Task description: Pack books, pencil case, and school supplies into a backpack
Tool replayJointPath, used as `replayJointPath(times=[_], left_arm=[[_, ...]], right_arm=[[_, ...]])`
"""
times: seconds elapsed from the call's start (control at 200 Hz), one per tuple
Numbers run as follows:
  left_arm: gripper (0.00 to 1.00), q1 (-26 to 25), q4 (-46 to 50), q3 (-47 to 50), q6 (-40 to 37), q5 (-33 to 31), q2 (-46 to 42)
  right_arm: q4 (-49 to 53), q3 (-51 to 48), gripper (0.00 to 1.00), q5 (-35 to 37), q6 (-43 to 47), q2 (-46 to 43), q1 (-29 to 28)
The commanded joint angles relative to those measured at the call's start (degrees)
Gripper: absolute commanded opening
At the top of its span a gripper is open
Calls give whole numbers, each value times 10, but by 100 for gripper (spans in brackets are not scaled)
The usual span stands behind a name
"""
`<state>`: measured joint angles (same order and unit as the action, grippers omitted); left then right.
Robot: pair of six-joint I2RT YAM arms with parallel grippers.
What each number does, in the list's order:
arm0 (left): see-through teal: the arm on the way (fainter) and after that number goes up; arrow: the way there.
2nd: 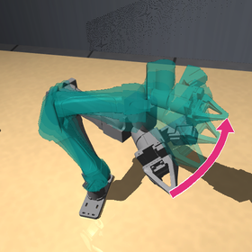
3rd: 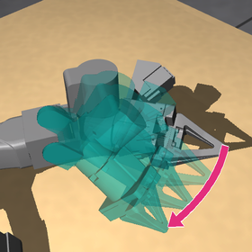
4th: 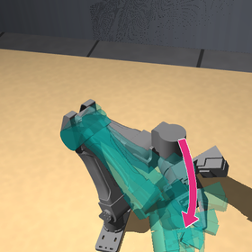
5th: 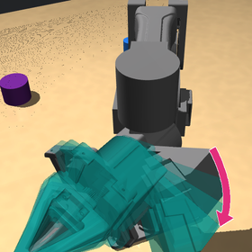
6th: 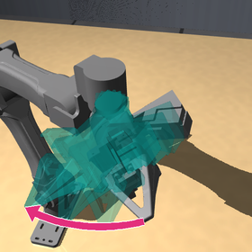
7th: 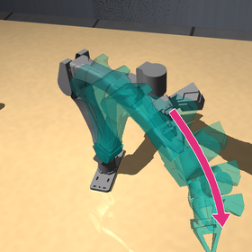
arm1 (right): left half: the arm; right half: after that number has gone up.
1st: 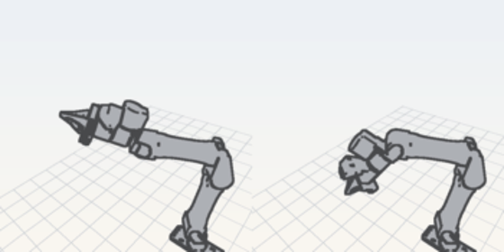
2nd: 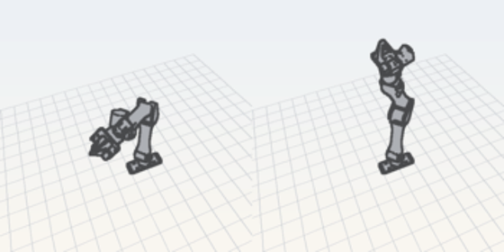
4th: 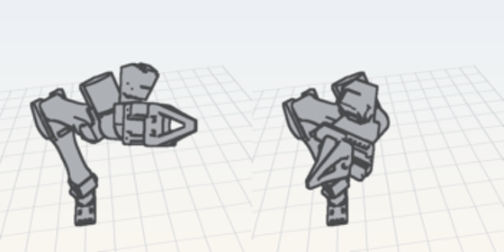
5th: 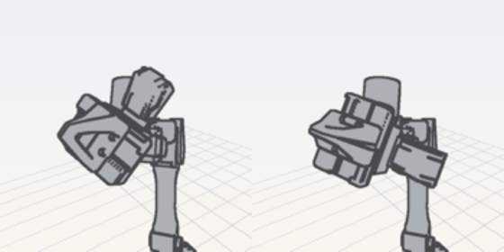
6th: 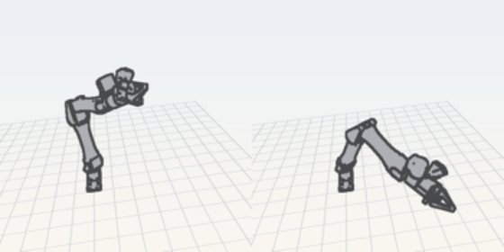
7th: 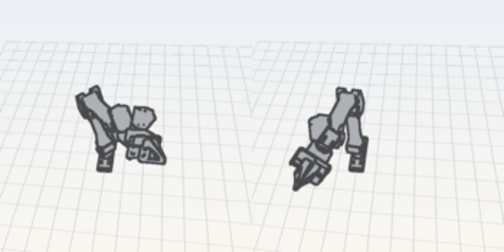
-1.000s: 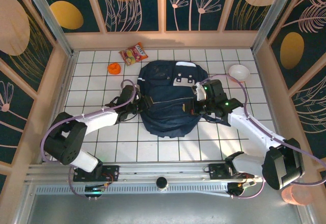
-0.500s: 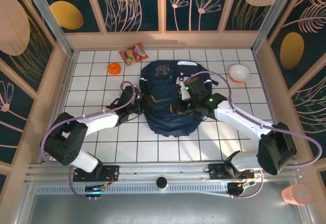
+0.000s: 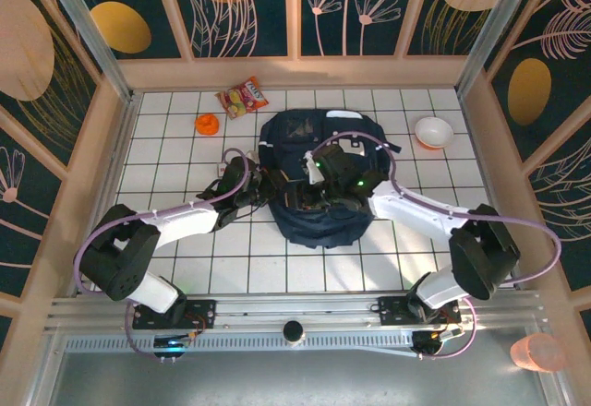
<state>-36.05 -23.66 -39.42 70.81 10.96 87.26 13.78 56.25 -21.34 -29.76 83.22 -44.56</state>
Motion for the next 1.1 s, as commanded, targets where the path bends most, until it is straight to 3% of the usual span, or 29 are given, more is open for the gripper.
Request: replayJointPath(times=[0.0, 0.225, 0.335, 0.455, 0.591, 0.751, 0.961, 1.031, 1.096], left_arm=[[0, -7, -60, -15, 2, 21, -9], [0, -4, -35, -29, -23, 27, -18], [0, -3, -31, -32, -27, 35, -19], [0, -3, -27, -32, -28, 39, -22], [0, -3, -25, -33, -28, 39, -25], [0, -2, -21, -33, -29, 36, -24], [0, -3, -21, -39, -28, 46, -23], [0, -2, -16, -40, -31, 47, -25], [3, -2, -6, -42, -38, 46, -29]], right_arm=[[11, 1, 45, 12, 90, -80, 24], [57, -27, 51, 13, 334, -170, 109], [59, -32, 51, 27, 478, -159, 110], [64, -11, 51, 39, 567, -113, 109], [71, 3, 51, 42, 630, -67, 100], [70, 3, 51, -6, 677, -46, 90], [41, 1, 51, 36, 683, -17, 89], [33, 1, 45, 49, 680, -11, 89], [31, 10, 31, 57, 673, -10, 92]])
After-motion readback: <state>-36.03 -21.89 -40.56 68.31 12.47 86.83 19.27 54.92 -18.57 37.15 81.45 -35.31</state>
